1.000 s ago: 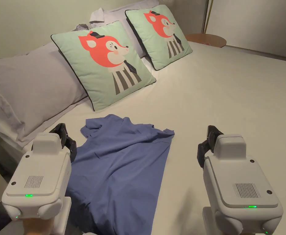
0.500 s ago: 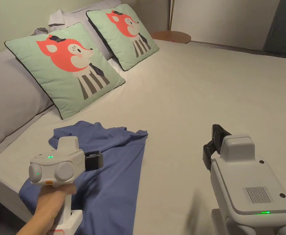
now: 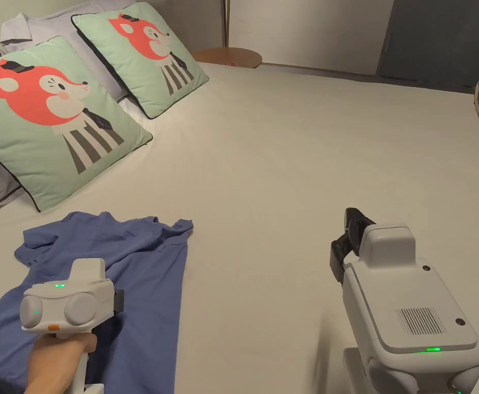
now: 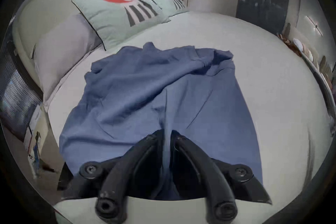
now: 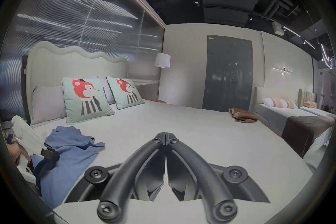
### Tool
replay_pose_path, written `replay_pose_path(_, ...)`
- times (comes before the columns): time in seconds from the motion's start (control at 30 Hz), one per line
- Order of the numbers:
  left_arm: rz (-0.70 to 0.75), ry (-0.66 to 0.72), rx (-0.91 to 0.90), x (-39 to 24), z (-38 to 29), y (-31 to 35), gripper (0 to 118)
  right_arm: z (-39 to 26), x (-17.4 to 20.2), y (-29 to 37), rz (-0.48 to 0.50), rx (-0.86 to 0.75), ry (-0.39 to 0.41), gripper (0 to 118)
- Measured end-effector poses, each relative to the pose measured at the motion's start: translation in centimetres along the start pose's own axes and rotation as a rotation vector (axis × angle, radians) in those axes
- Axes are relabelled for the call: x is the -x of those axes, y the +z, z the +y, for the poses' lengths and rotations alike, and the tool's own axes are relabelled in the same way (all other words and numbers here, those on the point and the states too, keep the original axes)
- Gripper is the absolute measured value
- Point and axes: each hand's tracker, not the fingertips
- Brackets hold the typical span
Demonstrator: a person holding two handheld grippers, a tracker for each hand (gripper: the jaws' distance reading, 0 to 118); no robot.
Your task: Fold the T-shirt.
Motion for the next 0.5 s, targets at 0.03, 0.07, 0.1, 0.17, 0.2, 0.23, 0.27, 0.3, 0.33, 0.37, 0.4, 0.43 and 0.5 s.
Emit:
replay_pose_path(0.03, -0.011, 0.013, -0.015, 0.7, 0.4, 0.0, 2, 0.0, -0.1, 0.2, -0.001, 0.0, -0.003, 1)
replay_pose_path(0.07, -0.013, 0.03, -0.037, 0.9, 0.5, 0.7, 2, 0.0, -0.3, 0.3, -0.003, 0.0, -0.005, 1)
replay_pose_path(0.1, -0.023, 0.041, -0.054, 1.1, 0.7, 1.7, 2, 0.0, -0.5, 0.5, -0.004, -0.002, -0.008, 1)
replay_pose_path(0.17, -0.048, 0.038, -0.078, 1.6, 1.6, 3.1, 2, 0.1, -0.9, 0.8, -0.004, -0.002, -0.012, 1)
replay_pose_path(0.2, -0.071, 0.041, -0.093, 1.7, 2.0, 4.2, 2, 0.1, -1.1, 1.0, -0.004, -0.002, -0.017, 1)
replay_pose_path(0.23, -0.108, 0.059, -0.119, 1.8, 2.4, 5.3, 2, 0.2, -1.4, 1.3, -0.007, -0.002, -0.022, 1)
replay_pose_path(0.27, -0.137, 0.066, -0.139, 1.7, 2.9, 6.4, 2, 0.4, -1.7, 1.5, -0.009, -0.003, -0.026, 1)
replay_pose_path(0.3, -0.152, 0.059, -0.164, 1.2, 3.8, 7.3, 2, 0.5, -2.0, 1.8, -0.013, -0.008, -0.026, 1)
replay_pose_path(0.33, -0.16, 0.044, -0.193, 0.7, 4.5, 8.4, 2, 0.5, -2.4, 2.1, -0.021, -0.015, -0.023, 1)
replay_pose_path(0.37, -0.179, 0.031, -0.231, 0.1, 5.4, 9.5, 2, 0.7, -2.8, 2.5, -0.029, -0.019, -0.02, 1)
replay_pose_path(0.4, -0.203, 0.013, -0.265, -0.6, 6.3, 10.7, 2, 0.8, -3.4, 2.7, -0.035, -0.023, -0.022, 1)
replay_pose_path(0.43, -0.215, 0.001, -0.3, -1.8, 7.1, 11.7, 2, 0.9, -3.9, 3.1, -0.043, -0.028, -0.024, 1)
replay_pose_path(0.5, -0.274, -0.042, -0.355, -3.9, 9.3, 13.9, 2, 1.1, -5.1, 3.9, -0.073, -0.036, -0.028, 1)
